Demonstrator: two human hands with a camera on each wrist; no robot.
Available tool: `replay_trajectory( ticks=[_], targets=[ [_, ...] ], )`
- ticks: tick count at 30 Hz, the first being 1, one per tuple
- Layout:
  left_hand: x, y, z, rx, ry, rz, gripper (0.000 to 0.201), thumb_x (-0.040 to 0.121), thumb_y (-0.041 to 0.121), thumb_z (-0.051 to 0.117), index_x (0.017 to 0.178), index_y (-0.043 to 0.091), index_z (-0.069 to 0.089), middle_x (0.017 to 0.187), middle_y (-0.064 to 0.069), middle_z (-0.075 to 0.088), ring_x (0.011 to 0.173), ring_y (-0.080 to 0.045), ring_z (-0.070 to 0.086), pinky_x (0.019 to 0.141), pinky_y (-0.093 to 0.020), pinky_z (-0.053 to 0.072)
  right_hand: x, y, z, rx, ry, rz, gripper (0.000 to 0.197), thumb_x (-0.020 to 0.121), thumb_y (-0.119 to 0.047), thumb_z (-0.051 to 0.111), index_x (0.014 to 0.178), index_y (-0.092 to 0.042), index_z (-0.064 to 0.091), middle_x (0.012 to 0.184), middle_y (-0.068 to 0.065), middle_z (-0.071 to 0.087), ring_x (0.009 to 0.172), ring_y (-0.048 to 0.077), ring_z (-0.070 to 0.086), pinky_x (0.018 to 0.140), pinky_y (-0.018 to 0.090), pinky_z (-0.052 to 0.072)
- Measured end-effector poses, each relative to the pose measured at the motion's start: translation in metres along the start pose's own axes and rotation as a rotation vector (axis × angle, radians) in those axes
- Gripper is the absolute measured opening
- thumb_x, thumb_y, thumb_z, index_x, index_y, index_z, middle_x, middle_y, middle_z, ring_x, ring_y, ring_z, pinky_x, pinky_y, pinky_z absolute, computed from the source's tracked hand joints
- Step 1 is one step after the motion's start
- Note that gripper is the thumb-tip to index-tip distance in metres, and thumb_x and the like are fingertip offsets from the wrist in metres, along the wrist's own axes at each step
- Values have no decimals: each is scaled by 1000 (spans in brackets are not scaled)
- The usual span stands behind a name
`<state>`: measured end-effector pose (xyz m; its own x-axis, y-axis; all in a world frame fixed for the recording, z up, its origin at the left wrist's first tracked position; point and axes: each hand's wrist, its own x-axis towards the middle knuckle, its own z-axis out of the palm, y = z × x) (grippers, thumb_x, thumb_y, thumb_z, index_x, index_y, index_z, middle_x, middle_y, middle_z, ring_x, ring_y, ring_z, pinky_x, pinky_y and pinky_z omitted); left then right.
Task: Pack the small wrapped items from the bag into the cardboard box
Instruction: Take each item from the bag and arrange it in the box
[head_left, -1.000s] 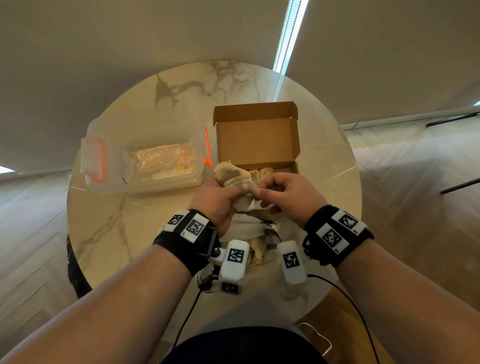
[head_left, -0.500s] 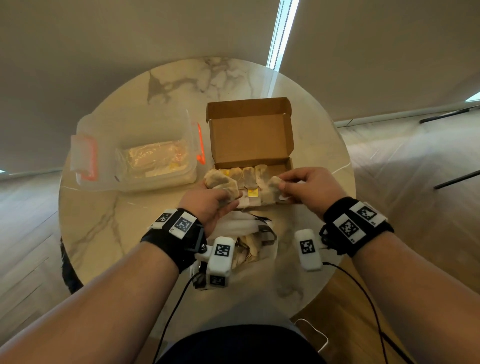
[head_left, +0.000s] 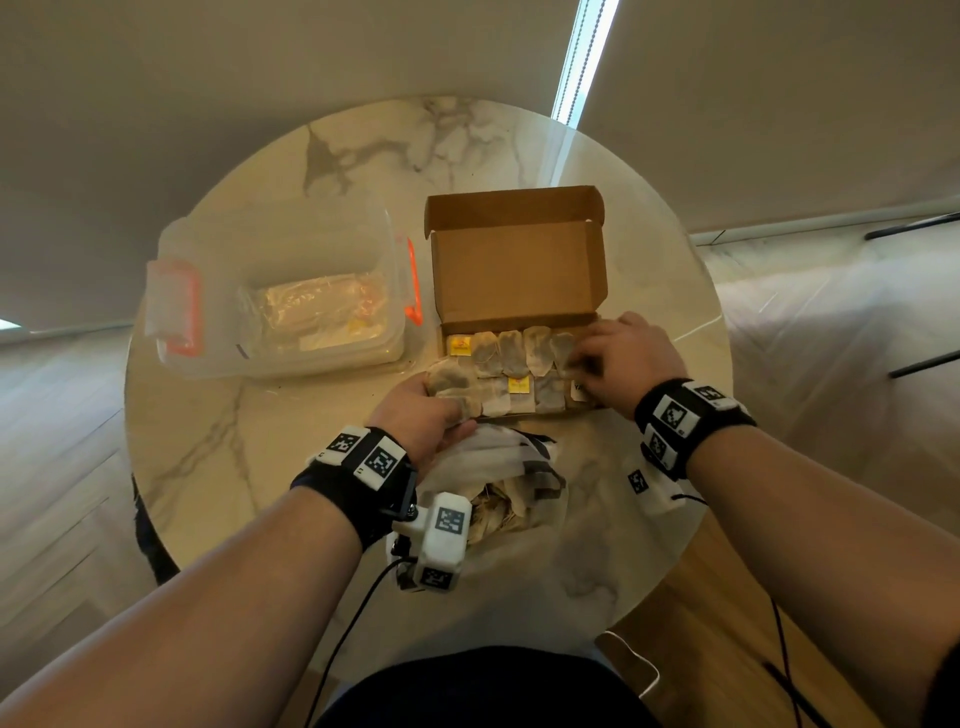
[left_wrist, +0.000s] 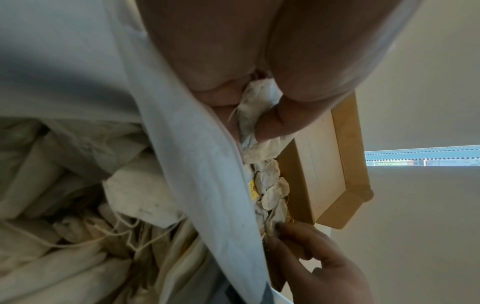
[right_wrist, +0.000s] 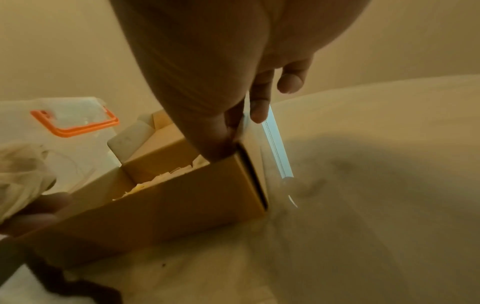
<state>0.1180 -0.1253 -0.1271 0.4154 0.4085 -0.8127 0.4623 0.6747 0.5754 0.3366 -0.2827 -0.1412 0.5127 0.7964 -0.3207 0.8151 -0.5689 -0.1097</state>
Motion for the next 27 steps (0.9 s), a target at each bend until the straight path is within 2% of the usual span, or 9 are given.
replay_trajectory(
  ticks=[2,7,11,15,20,23,27],
  targets=[
    [3,-3,-2,11,-2,1,33,87,-13,66,109,11,70,120,-18,69,109,-29,72,93,-39,61,-2,0,5,-54,-27,5,29,96,-54,58,115,-40,74,125,-15,68,103,17,52,84,40,52],
    [4,-6,-3,40,-7,21,30,87,-10,68,106,14,72,120,-18,70,111,-30,72,89,-36,62,2,-10,7,-73,7,19,35,102,-49,48,131,-44,66,133,-16,67,108,22,54,88,40,45],
    [3,-6,-4,60,-7,17,31,86,-8,70,104,16,73,121,-19,71,112,-32,73,92,-39,62,4,-15,7,-134,-38,76,41,104,-54,38,131,-41,65,130,-14,66,112,24,53,91,42,40],
    [1,-9,-3,68,-5,19,30,86,-8,71,104,15,73,116,-18,72,113,-33,72,94,-40,61,3,-18,9,-129,-20,110,40,104,-52,41,132,-37,64,130,-10,66,114,25,52,90,43,40],
    [1,-8,-5,95,-15,17,30,85,-5,74,107,14,73,120,-24,72,111,-36,74,98,-45,60,-2,-23,7,-110,53,-34,32,102,-45,48,124,-40,71,128,-15,68,112,24,51,90,41,39],
    [2,-8,-5,91,-17,12,30,84,-4,76,107,15,73,120,-23,72,110,-33,75,97,-43,61,-2,-28,7,-152,-65,-146,33,104,-46,46,130,-46,67,140,-18,61,121,23,46,95,42,40],
    [-1,-7,-4,52,-31,15,29,89,-7,69,108,14,71,123,-21,71,112,-32,74,89,-35,61,-1,-22,4,-173,-116,-126,36,105,-46,44,136,-47,61,151,-19,52,130,23,43,101,44,38]
  ],
)
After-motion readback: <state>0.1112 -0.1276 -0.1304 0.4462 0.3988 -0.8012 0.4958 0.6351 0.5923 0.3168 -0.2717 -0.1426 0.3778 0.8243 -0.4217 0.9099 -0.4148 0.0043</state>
